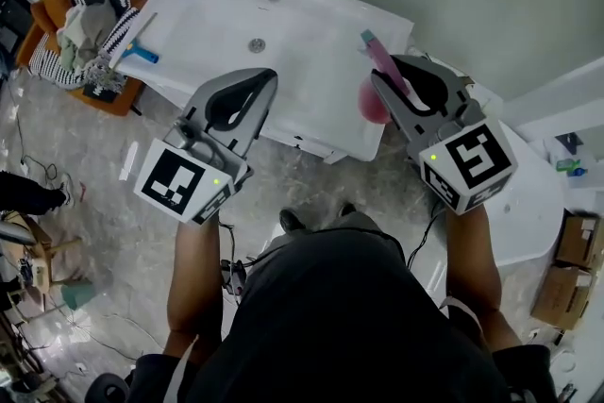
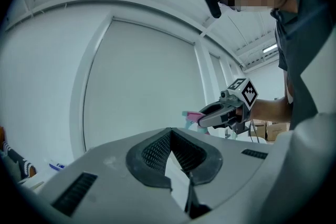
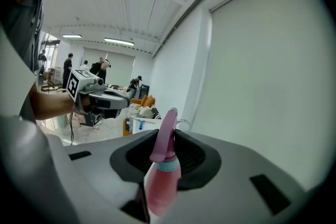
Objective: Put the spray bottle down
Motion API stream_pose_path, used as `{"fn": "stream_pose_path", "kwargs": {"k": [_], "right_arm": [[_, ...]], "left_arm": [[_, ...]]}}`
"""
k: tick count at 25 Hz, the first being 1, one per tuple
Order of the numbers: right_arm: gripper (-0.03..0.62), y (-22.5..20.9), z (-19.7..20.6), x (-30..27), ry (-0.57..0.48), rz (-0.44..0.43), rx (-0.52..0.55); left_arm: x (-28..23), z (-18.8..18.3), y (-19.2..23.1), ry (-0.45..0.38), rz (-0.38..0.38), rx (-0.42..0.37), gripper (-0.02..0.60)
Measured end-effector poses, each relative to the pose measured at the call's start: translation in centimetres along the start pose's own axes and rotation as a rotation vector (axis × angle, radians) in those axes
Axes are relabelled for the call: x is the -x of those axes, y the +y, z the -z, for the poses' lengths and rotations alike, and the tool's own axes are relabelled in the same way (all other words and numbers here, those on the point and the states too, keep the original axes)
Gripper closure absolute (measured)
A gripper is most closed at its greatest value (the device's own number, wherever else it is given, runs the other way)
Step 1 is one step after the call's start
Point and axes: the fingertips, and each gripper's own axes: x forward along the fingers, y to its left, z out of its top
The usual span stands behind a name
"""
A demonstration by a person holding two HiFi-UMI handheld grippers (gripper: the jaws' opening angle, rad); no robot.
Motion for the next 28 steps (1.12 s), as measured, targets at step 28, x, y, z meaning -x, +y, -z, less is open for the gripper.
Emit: {"fn": "stream_pose_path", "kwargs": {"k": [28], "right_arm": [[0.497, -11.1, 2.9, -5.9, -0.020, -0.134, -0.023]], "left_arm": [[-10.2, 2.2, 3.9, 0.096, -0.119, 0.017, 0.577]]}}
